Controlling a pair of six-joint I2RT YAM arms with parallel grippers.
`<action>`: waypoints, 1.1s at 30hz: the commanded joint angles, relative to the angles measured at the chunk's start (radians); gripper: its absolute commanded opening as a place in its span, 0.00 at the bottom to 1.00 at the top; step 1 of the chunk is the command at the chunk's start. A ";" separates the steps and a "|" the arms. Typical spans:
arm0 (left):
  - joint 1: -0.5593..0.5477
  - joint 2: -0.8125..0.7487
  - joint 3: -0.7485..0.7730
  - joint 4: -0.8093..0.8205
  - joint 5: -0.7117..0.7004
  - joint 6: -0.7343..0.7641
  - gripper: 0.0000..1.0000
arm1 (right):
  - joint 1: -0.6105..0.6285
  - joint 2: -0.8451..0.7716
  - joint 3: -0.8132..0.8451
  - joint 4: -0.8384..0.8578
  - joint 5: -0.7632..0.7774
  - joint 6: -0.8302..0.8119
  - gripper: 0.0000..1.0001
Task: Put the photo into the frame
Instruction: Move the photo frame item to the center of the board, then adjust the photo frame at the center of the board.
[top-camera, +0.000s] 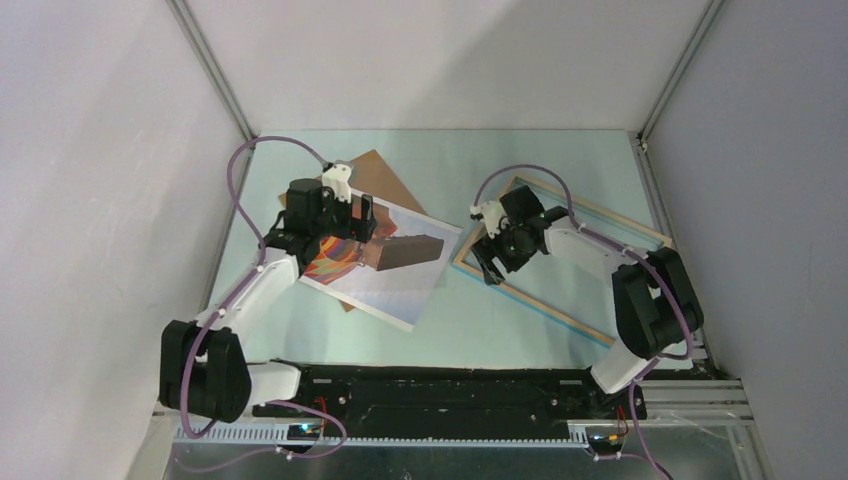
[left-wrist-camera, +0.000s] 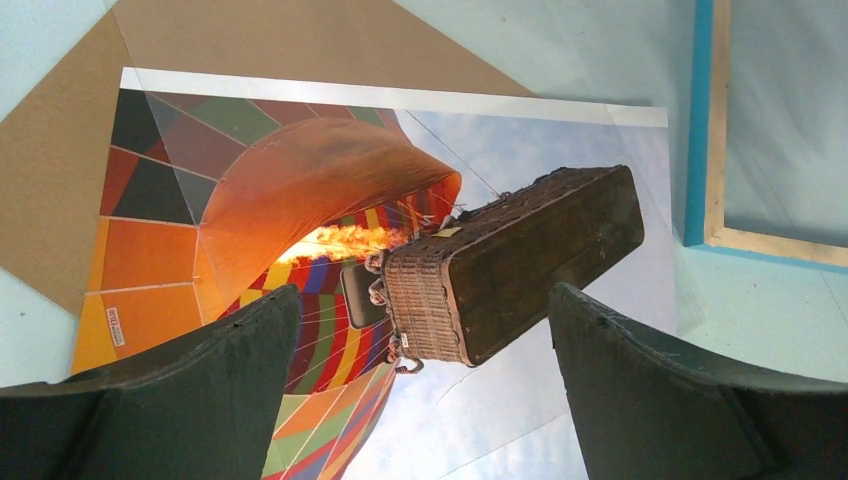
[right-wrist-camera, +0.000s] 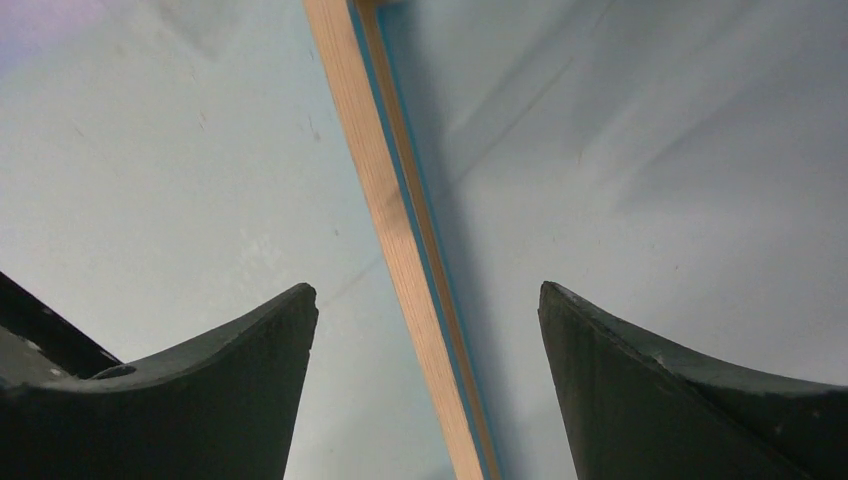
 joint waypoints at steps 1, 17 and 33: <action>-0.006 -0.007 0.016 0.024 0.004 0.000 0.98 | 0.005 -0.099 -0.076 0.006 0.086 -0.095 0.85; -0.008 -0.103 -0.061 0.034 0.007 0.017 0.98 | 0.039 -0.129 -0.221 0.059 0.135 -0.138 0.73; -0.020 -0.124 -0.068 0.036 0.044 -0.005 0.98 | 0.043 -0.099 -0.194 0.077 0.164 -0.138 0.29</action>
